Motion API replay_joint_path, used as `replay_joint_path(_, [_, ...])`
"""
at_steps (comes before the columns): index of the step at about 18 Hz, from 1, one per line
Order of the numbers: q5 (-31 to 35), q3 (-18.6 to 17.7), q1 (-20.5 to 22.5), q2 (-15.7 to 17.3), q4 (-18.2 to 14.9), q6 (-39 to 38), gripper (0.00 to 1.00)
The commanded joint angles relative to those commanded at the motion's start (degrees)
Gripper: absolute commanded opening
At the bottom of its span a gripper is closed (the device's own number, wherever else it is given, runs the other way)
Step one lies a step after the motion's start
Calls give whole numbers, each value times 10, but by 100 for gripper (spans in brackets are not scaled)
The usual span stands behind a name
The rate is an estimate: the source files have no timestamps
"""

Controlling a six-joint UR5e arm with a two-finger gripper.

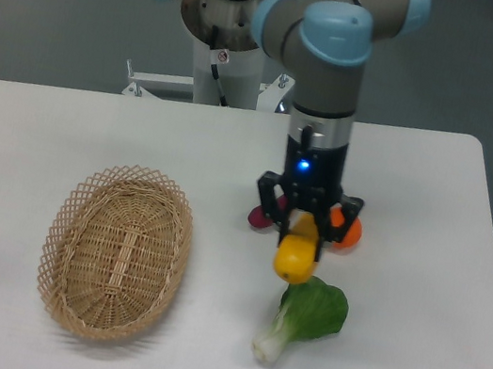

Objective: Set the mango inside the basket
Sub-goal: 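Lift the grasped yellow mango up with the gripper, then carry the mango over the wicker basket and lower it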

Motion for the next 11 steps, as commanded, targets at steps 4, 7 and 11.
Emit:
replay_joint_path(4, [47,-14,-62,-3,0,-85,39])
replay_joint_path(7, [51,-19,-101,-11,0,-148,39])
replay_joint_path(11, [66,-26,-152,-43,1,-179,40])
